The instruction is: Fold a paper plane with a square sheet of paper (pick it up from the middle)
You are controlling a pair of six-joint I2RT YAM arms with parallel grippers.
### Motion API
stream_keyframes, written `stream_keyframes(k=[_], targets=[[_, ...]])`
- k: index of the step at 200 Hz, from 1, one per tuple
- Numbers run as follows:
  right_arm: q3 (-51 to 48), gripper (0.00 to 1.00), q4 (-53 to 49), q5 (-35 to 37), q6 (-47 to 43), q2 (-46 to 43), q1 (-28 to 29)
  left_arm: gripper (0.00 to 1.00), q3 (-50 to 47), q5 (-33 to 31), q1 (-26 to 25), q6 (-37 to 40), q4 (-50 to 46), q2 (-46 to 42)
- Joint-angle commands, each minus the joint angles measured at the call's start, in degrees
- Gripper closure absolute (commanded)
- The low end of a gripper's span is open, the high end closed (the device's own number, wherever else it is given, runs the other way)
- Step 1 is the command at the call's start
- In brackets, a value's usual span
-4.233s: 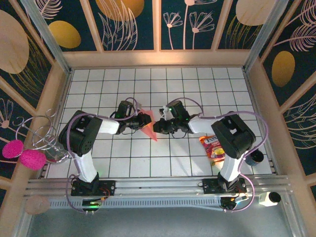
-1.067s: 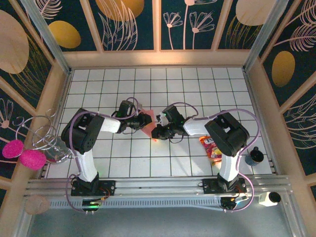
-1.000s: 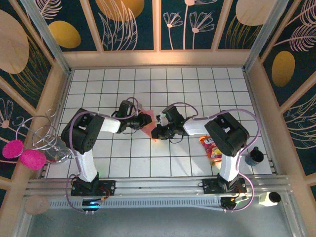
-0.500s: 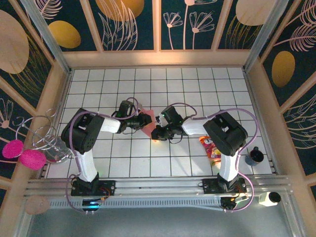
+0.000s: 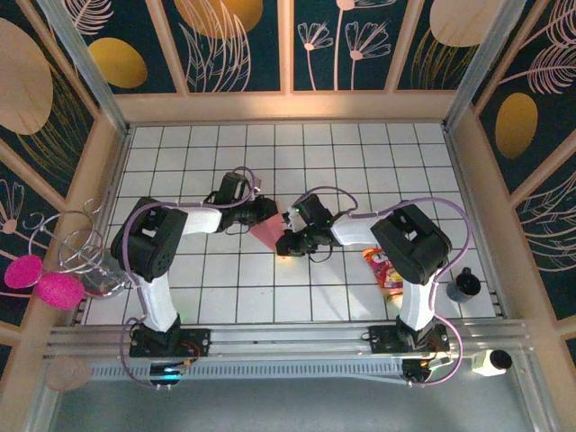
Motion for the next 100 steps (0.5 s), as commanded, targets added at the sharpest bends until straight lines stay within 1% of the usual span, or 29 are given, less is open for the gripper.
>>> stream_keyframes(k=[1, 50, 58, 100], targets=[[-1.9, 0.88, -6.8, 3.0, -1.1, 0.5, -0.7, 0.82, 1.7, -2.5, 0.1, 2.5, -3.2, -0.1], [-2.2, 0.90, -6.6, 3.2, -0.7, 0.4, -0.9, 0.86, 2.6, -4.6, 0.3, 3.8, -4.9, 1.0], [-2.2, 0.90, -6.6, 3.2, -0.6, 0.4, -1.0, 0.87, 4.3, -4.5, 0.3, 3.8, -4.9, 1.3], [-2.2, 0.91, -6.5, 3.3, -0.4, 0.4, -1.1, 0.87, 3.8, -5.5, 0.4, 3.8, -5.3, 1.5]])
